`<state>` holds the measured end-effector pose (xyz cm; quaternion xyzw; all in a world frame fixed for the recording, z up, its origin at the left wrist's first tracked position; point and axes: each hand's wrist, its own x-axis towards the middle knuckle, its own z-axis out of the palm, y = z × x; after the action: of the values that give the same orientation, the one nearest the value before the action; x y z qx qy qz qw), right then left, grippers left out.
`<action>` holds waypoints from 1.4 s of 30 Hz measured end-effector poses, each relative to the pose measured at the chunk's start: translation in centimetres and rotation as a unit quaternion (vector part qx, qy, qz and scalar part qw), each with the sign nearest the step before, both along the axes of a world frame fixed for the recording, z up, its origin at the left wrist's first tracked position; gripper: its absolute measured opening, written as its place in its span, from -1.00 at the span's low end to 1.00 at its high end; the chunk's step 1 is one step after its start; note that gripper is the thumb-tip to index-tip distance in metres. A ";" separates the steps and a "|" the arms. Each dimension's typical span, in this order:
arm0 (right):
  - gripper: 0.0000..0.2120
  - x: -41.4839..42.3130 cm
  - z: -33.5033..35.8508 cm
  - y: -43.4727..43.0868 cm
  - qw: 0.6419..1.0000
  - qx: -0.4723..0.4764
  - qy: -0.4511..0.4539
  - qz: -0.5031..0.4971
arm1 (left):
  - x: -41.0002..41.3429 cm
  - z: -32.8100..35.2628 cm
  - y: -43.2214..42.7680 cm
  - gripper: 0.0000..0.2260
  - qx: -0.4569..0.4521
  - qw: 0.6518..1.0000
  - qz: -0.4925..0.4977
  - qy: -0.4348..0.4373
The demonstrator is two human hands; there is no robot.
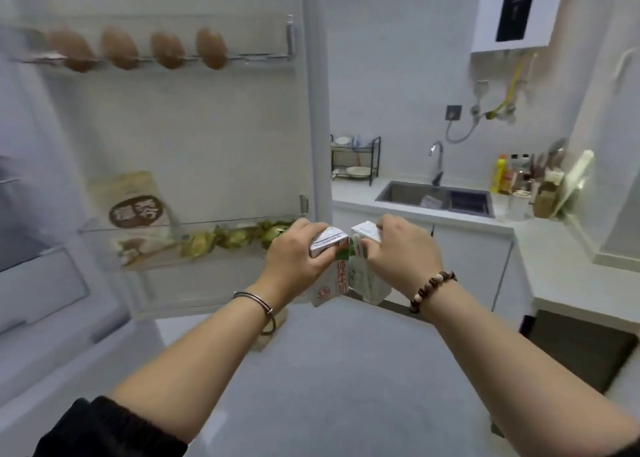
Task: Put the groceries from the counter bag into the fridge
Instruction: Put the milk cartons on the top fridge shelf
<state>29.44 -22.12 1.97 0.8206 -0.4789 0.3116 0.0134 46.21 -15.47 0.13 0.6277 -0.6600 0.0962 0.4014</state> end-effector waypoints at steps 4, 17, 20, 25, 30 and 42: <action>-0.72 7.3 1.9 1.9 0.990 -0.045 -0.052 0.124 | 5.4 2.1 4.9 -0.52 -0.031 0.996 0.077 0.017; -0.71 21.1 6.9 5.8 0.909 -0.125 -0.260 0.300 | 14.6 9.8 13.2 -0.79 -0.172 0.936 0.298 0.067; -0.73 23.7 7.8 6.2 0.884 -0.138 -0.308 0.323 | 16.4 11.1 13.9 -0.79 -0.228 0.915 0.320 0.086; -0.72 29.7 10.6 7.8 0.851 -0.205 -0.329 0.355 | 21.1 13.7 15.9 -0.79 -0.265 0.901 0.341 0.033; -0.66 36.9 13.5 11.0 0.802 -0.335 -0.331 0.367 | 28.0 16.4 18.4 -0.73 -0.344 0.861 0.366 -0.084; -0.71 56.4 22.9 17.4 0.796 -0.267 -0.395 0.372 | 47.3 25.7 26.1 -0.72 -0.320 0.832 0.404 -0.204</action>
<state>85.86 -4.73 24.83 0.7048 0.0020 0.7054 -0.0752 93.55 10.65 25.85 0.6408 -0.3471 0.5817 0.3612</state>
